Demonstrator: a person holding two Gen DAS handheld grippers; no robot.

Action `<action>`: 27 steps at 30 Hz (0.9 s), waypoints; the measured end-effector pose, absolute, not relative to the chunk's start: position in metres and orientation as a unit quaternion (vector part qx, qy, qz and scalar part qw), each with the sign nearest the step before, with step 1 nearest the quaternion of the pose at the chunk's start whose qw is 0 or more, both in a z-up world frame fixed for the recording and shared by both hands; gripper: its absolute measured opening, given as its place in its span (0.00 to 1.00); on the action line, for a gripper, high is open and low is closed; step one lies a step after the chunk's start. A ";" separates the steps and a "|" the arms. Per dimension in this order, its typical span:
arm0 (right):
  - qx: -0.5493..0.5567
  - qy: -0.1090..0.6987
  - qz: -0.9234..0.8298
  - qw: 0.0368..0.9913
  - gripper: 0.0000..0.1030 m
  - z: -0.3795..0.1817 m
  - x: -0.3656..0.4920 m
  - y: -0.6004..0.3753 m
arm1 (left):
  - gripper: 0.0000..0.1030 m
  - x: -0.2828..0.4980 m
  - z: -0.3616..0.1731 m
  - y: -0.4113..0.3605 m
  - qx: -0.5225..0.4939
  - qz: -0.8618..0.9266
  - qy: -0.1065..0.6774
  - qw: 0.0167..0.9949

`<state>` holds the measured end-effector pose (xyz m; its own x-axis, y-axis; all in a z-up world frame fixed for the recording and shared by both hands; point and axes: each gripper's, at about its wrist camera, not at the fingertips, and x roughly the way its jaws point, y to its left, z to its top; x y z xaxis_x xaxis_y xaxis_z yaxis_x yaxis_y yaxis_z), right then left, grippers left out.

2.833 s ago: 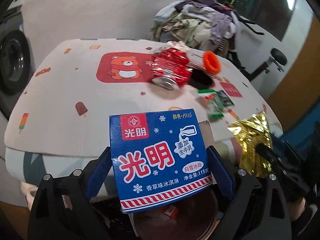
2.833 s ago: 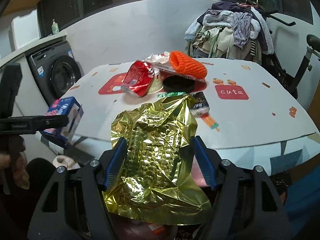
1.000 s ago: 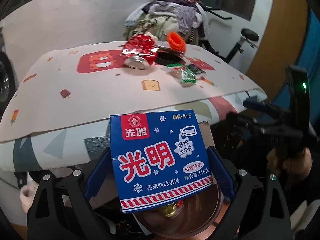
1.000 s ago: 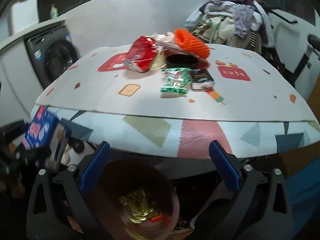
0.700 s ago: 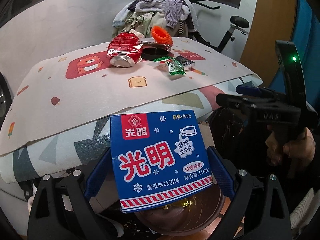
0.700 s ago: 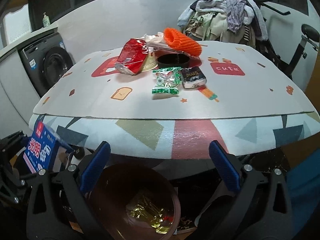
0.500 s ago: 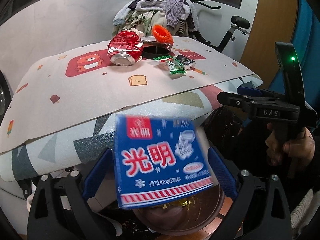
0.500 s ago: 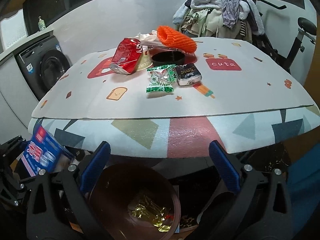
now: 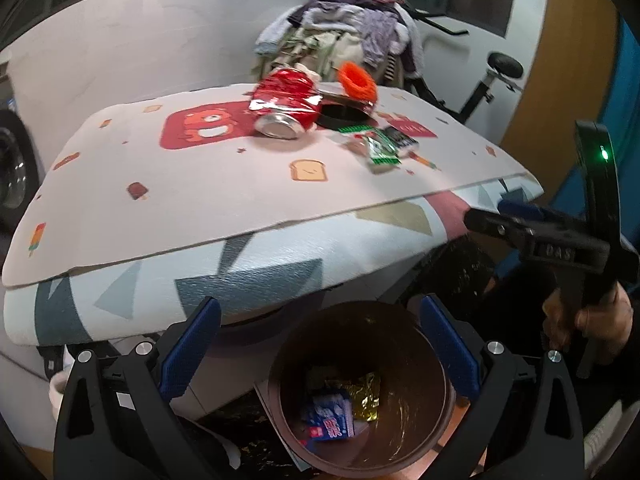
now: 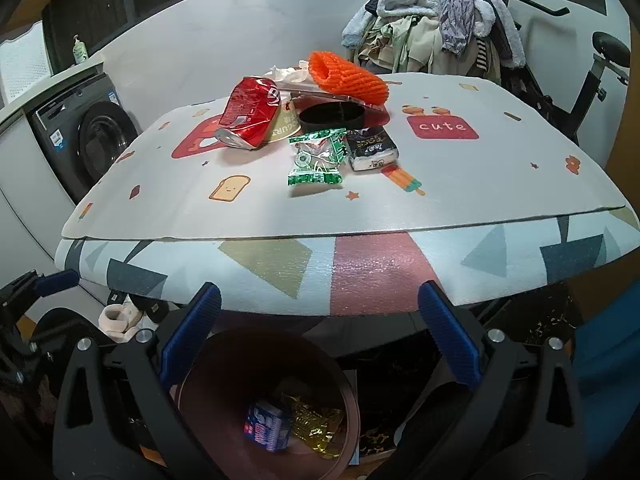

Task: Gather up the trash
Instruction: 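Move both tools back over the table toward the remaining wrappers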

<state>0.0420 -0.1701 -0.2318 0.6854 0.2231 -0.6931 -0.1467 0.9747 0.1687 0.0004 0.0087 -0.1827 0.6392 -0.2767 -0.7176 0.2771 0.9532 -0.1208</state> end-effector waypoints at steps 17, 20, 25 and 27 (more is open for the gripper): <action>0.031 0.380 0.125 0.916 0.95 -0.194 0.069 -0.168 | 0.94 0.019 -0.126 0.057 -0.064 -0.105 0.311 0.942; 0.037 0.366 0.136 0.920 0.95 -0.181 0.079 -0.174 | 0.94 0.026 -0.111 0.066 -0.067 -0.088 0.294 0.949; 0.038 0.349 0.129 0.927 0.95 -0.172 0.093 -0.188 | 0.94 0.043 -0.096 0.078 -0.068 -0.068 0.293 0.951; 0.027 0.354 0.123 0.927 0.95 -0.174 0.100 -0.193 | 0.94 0.048 -0.093 0.083 -0.075 -0.073 0.292 0.951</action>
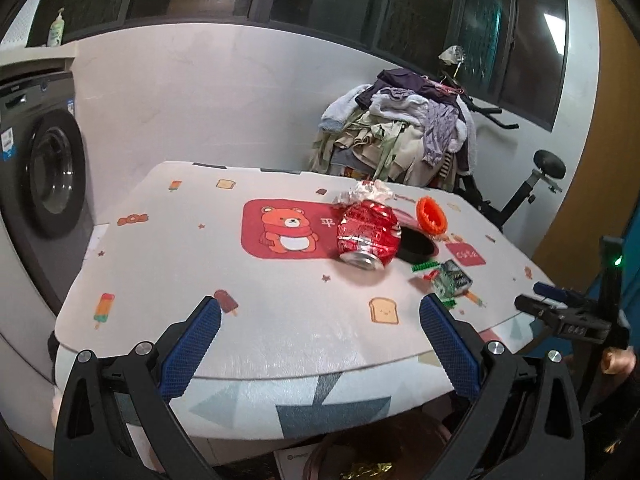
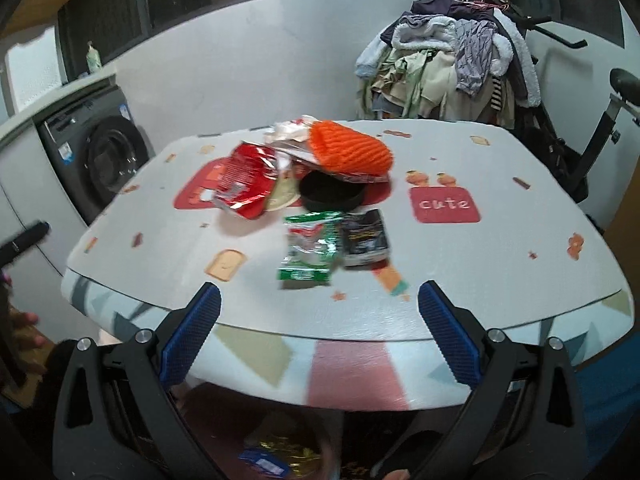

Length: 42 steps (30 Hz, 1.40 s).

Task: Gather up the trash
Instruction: 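Move both tools back over the table toward the remaining wrappers, then grasp the black snack packet with the right gripper while the left gripper grasps the green snack packet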

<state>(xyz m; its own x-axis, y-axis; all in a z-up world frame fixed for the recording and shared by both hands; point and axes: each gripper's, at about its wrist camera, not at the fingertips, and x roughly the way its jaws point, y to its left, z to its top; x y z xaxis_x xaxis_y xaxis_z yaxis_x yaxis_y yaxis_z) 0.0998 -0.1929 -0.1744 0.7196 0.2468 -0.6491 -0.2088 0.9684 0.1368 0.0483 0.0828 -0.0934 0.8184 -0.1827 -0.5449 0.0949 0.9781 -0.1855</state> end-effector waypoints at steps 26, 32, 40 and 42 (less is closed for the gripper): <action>-0.025 0.440 0.094 0.893 0.66 -0.236 0.232 -0.196 | 0.94 0.124 -0.145 0.080 -0.102 -0.074 0.363 0.923; -0.034 0.457 0.102 0.883 0.49 -0.249 0.246 -0.181 | 0.79 0.143 -0.153 0.049 -0.110 -0.125 0.385 0.908; -0.002 0.428 0.085 0.900 0.40 -0.234 0.225 -0.202 | 0.69 0.171 -0.169 -0.007 -0.111 -0.188 0.424 0.879; 0.021 0.419 0.075 0.904 0.40 -0.230 0.214 -0.211 | 0.69 0.180 -0.175 -0.023 -0.106 -0.191 0.434 0.874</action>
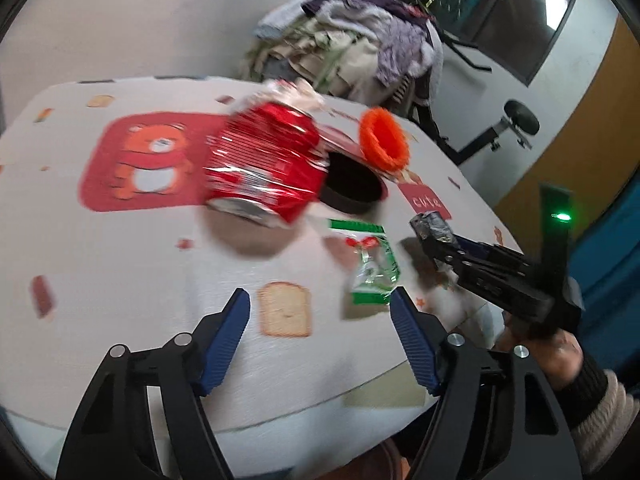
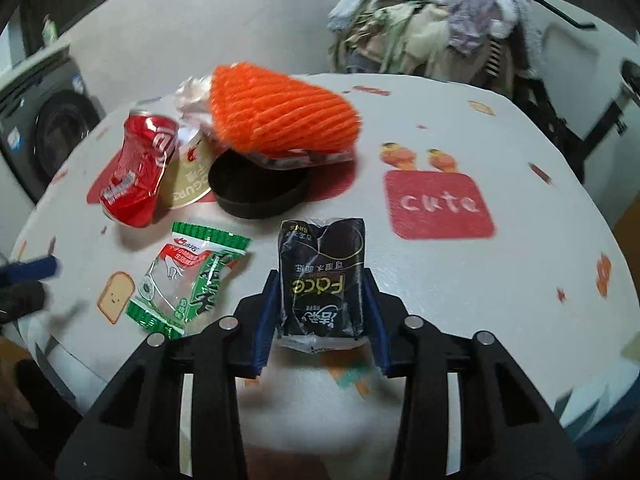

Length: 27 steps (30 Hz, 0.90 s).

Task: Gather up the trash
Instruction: 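Grasp the black snack packet with the right gripper while the left gripper grasps the green snack packet, then carry both held snack packets off the table down over the brown bin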

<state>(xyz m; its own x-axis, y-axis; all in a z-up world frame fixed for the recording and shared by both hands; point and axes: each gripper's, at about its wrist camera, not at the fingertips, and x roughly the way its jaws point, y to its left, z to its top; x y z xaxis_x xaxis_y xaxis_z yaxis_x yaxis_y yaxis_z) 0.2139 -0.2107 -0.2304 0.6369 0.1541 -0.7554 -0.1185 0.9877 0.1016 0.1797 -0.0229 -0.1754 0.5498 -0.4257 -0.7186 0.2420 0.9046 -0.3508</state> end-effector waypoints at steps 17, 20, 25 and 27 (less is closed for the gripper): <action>0.047 0.361 0.051 0.930 0.40 -0.216 0.162 -0.241 | 0.80 0.246 -0.204 -0.129 0.025 -0.160 0.474 0.865; 0.045 0.359 0.053 0.931 0.40 -0.215 0.159 -0.241 | 0.39 0.248 -0.213 -0.131 0.033 -0.156 0.489 0.858; 0.041 0.350 0.066 0.934 0.40 -0.207 0.146 -0.238 | 0.31 0.226 -0.200 -0.114 0.023 -0.185 0.479 0.857; 0.039 0.350 0.072 0.933 0.40 -0.204 0.143 -0.235 | 0.30 0.215 -0.193 -0.105 0.009 -0.204 0.476 0.856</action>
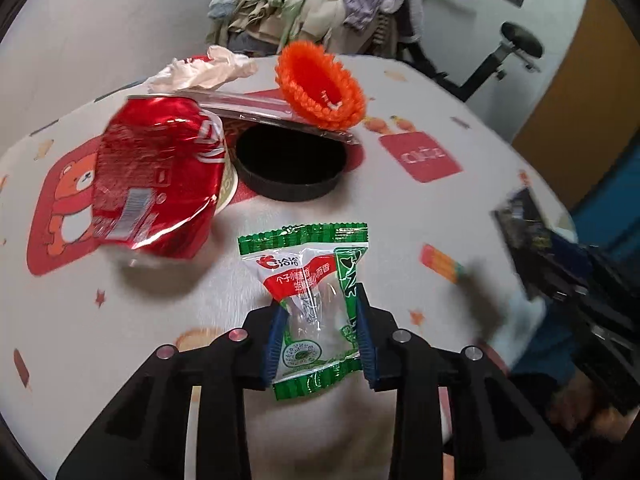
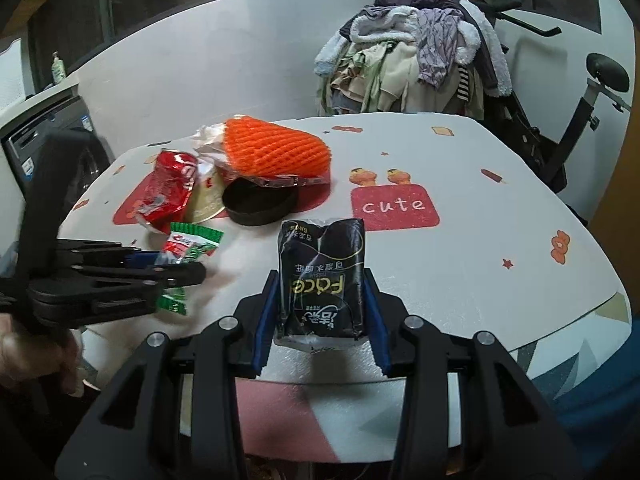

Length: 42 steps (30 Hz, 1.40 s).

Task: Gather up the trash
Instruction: 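Carry both held snack packets off the table down over the brown bin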

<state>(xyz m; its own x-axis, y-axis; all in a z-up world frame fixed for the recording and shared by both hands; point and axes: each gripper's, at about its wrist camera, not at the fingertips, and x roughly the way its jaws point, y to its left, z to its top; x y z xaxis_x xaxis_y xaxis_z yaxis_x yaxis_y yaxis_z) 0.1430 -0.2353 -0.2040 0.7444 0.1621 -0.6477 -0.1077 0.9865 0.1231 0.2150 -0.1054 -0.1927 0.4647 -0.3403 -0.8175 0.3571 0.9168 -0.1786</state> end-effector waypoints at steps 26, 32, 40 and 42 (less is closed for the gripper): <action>-0.011 0.363 0.156 0.919 0.40 -0.191 0.054 -0.157 | 0.45 0.014 -0.200 -0.024 0.020 -0.230 0.471 0.851; -0.010 0.371 0.164 0.914 0.40 -0.196 0.046 -0.151 | 0.87 0.007 -0.182 -0.019 0.016 -0.235 0.425 0.874; -0.029 0.405 0.191 0.894 0.41 -0.221 0.033 -0.133 | 0.94 -0.004 -0.156 0.009 0.012 -0.186 0.366 0.912; -0.046 0.411 0.202 0.888 0.42 -0.226 0.031 -0.125 | 0.94 -0.007 -0.155 0.017 0.000 -0.178 0.357 0.917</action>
<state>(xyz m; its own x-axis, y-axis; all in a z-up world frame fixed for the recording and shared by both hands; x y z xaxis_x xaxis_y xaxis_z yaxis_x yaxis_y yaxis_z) 0.0309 -0.1251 -0.2263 0.5805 0.3201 -0.7487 -0.3965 0.9142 0.0835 -0.0069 0.0172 -0.1553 0.6810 -0.3262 -0.6556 0.3267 0.9366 -0.1266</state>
